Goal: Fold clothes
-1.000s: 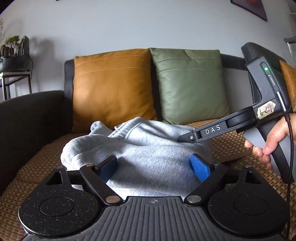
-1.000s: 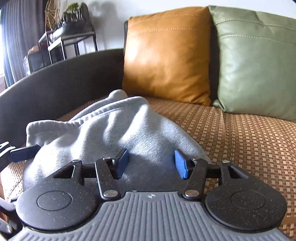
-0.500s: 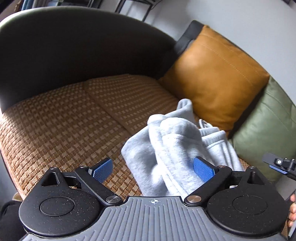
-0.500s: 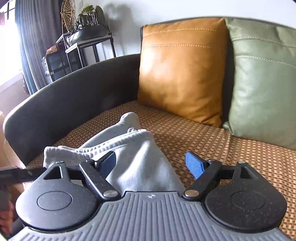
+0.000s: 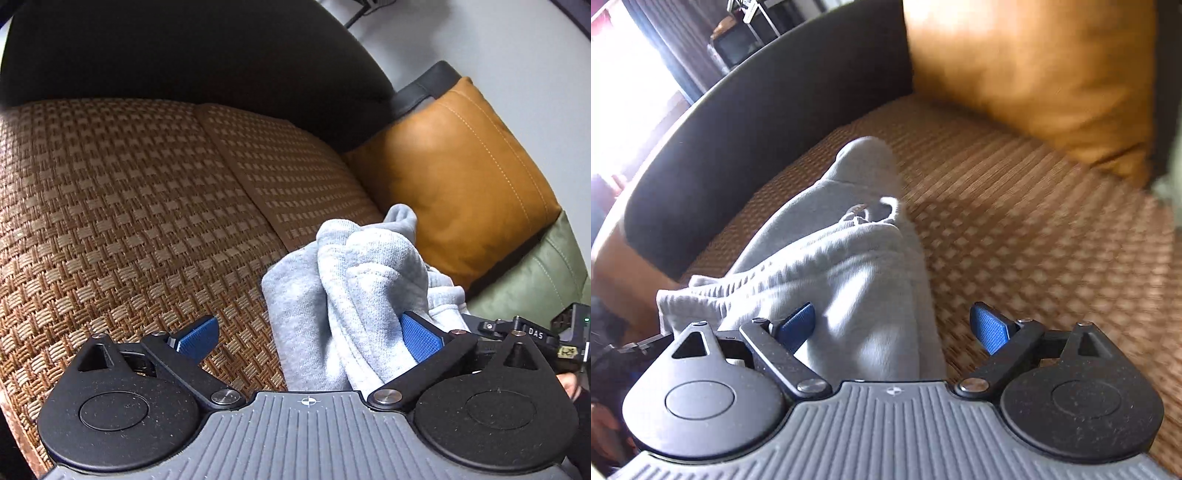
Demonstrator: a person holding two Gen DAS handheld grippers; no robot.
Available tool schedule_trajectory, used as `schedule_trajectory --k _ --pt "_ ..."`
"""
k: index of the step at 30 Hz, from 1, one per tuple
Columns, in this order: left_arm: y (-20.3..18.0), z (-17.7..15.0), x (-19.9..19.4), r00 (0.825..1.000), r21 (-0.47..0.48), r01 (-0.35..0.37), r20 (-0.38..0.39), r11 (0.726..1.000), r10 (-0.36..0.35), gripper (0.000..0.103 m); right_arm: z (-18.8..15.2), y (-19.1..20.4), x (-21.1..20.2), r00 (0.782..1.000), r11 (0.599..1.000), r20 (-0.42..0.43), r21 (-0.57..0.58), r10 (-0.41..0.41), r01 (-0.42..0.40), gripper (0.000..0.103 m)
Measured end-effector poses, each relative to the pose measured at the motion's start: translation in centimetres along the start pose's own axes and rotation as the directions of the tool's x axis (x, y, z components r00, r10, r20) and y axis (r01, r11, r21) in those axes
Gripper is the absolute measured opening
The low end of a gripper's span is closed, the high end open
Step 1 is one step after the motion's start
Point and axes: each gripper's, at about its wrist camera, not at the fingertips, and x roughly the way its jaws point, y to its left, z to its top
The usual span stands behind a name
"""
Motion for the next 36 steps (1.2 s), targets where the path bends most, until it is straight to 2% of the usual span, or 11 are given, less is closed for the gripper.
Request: schedule_trajectory --k 5,9,12,15,16,19,24,26,28,32,36 --pt "1.2 0.2 1.2 0.998 -0.025 0.069 0.004 0.997 -0.069 0.103 1.5 -3.5 4.0 0.978 0.982 -0.113 0.094 0.174 -0.164 0.103" --pt "1.7 0.6 1.7 0.995 -0.037 0.098 0.005 0.995 -0.098 0.103 1.2 -3.2 4.7 0.971 0.969 -0.059 0.106 0.232 -0.225 0.103" --pt "2.3 1.4 1.9 0.994 -0.074 0.108 -0.001 0.991 -0.108 0.102 0.0 -2.3 4.6 0.966 0.952 -0.031 0.185 0.255 -0.245 0.088" --pt "3.2 3.3 2.7 0.988 -0.105 0.136 -0.063 0.985 -0.144 0.092 -1.7 -0.4 3.1 0.982 0.951 -0.020 0.253 0.189 -0.178 0.079" --pt "3.5 4.1 3.1 0.979 -0.096 0.168 -0.101 0.981 -0.178 0.079 -2.4 0.4 2.3 0.987 0.953 -0.016 0.265 0.157 -0.147 0.075" --pt "3.3 7.4 4.6 0.941 -0.028 0.244 -0.236 0.969 -0.243 0.058 -6.1 2.5 -1.1 0.996 0.949 0.026 0.304 0.082 -0.086 0.065" --pt "0.3 10.1 7.4 0.852 0.151 0.362 -0.455 0.920 -0.260 0.054 -16.9 5.1 -4.7 0.990 0.884 0.137 0.462 0.016 -0.078 0.061" --pt "-0.8 10.1 7.7 0.850 0.204 0.368 -0.470 0.907 -0.239 0.069 -20.0 5.6 -5.1 0.975 0.848 0.220 0.523 -0.038 -0.085 0.071" --pt "-1.4 10.2 7.3 0.866 0.256 0.348 -0.455 0.902 -0.205 0.079 -20.4 7.0 -6.2 0.961 0.856 0.253 0.516 -0.113 -0.035 0.074" --pt "-1.8 11.7 4.7 0.884 0.318 0.359 -0.417 0.878 -0.211 0.085 -20.1 10.4 -9.4 0.909 0.894 0.325 0.436 -0.259 0.099 0.076" --pt "-4.4 12.0 3.2 0.891 0.449 0.375 -0.416 0.811 -0.182 0.085 -20.2 11.2 -10.6 0.889 0.883 0.346 0.452 -0.300 0.122 0.077"
